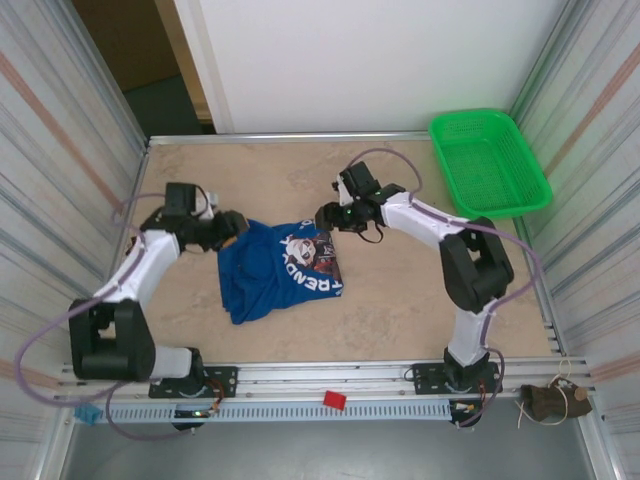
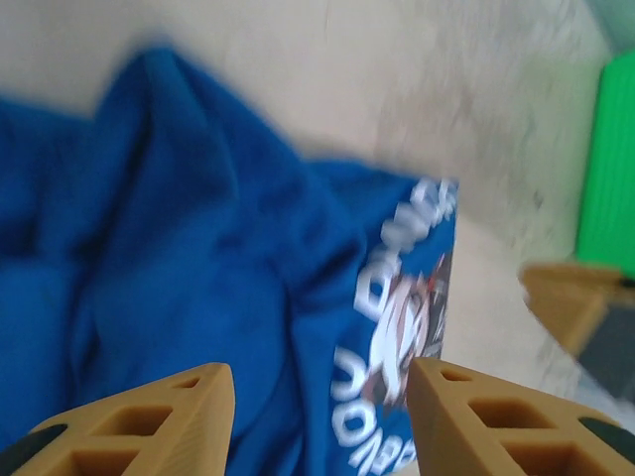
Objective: Fold the inside-out t-shirt
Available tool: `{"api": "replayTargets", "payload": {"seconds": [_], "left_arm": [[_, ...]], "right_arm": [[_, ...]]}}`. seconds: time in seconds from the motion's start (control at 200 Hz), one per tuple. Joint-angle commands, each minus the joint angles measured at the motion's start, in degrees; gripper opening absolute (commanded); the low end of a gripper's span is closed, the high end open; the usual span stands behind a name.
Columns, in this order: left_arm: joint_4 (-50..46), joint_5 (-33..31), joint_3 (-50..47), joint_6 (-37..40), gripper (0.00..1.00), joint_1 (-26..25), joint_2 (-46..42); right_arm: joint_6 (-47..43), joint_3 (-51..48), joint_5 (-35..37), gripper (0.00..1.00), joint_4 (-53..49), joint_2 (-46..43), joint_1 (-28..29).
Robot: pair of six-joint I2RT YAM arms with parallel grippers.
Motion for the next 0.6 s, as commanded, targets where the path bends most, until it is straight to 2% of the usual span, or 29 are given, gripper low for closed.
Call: {"api": "replayTargets", "payload": {"seconds": [0.0, 0.065, 0.17, 0.21, 0.261, 0.301, 0.326, 0.371, 0.446, 0.596], "left_arm": [[-2.76, -8.58, -6.27, -3.89, 0.50, -3.11, -4.71], [-3.72, -12.28, -9.33, -5.85, 0.52, -4.78, -7.47], [-0.38, -13.35, -13.90, -8.72, 0.55, -6.30, -8.17], [1.00, -12.30, -14.45, -9.12, 0.55, -6.44, -6.47], [2.26, -11.53, -14.42, -9.08, 0.53, -6.71, -3.00], [3.47, -11.25, -14.06, -8.98, 0.48, -6.81, -0.11], [4.40, -11.17, -13.67, -8.77, 0.42, -6.82, 1.81], [5.29, -11.28, -12.23, -7.83, 0.24, -6.64, 5.00], [4.71, -12.66, -8.07, -5.97, 0.01, -6.29, 9.90], [2.11, -14.28, 3.73, -1.79, 0.00, -5.76, 19.71]], "right_arm": [[-0.73, 2.00, -4.28, 0.61, -2.39, 4.28, 0.93], [-0.21, 2.19, -4.60, 0.61, -1.80, 6.09, 0.99], [1.18, 1.76, -5.40, 0.53, 0.09, 7.64, 0.95], [1.79, 1.67, -5.63, 0.42, 0.70, 8.14, 0.77], [2.79, 0.98, -6.07, 0.18, 2.04, 8.26, 0.34], [3.86, -0.08, -6.40, 0.00, 3.36, 7.93, -0.21], [4.50, -0.89, -6.61, 0.00, 4.09, 7.52, -0.64], [5.70, -2.76, -6.52, 0.00, 5.41, 6.30, -1.42], [7.27, -7.05, -3.95, 0.00, 6.32, 2.65, -2.63], [12.43, -19.22, 3.20, 0.00, 7.24, -8.28, -4.49]]}}
